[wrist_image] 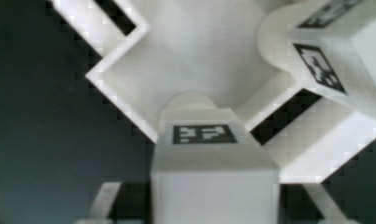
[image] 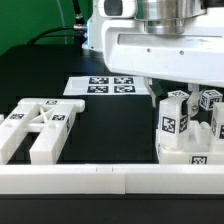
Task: Assemble chair
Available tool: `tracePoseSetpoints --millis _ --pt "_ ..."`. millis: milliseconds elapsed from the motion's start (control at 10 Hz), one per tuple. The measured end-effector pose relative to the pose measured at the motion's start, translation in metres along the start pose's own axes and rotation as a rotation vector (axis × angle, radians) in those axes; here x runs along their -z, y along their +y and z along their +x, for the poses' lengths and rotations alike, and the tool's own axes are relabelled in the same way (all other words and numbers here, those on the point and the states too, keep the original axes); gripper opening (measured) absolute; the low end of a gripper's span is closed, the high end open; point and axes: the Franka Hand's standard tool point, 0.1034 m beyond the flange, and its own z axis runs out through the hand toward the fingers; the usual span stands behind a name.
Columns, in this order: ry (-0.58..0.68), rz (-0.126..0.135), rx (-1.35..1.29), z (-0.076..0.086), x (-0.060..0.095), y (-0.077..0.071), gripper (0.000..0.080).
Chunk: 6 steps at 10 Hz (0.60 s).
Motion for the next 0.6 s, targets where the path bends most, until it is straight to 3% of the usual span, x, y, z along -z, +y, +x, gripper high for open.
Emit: tracePoseSetpoints --millis 400,500,600 --pt "0.0 0.0 -0.056 -0.0006 -0.0002 -0.0002 0.0294" --pt "0.006 0.004 -0.029 0.0004 0.0002 -0.0002 0.0476" --pt "0.004 0.002 0.019 -0.0003 0.0015 -0.0006 0.059"
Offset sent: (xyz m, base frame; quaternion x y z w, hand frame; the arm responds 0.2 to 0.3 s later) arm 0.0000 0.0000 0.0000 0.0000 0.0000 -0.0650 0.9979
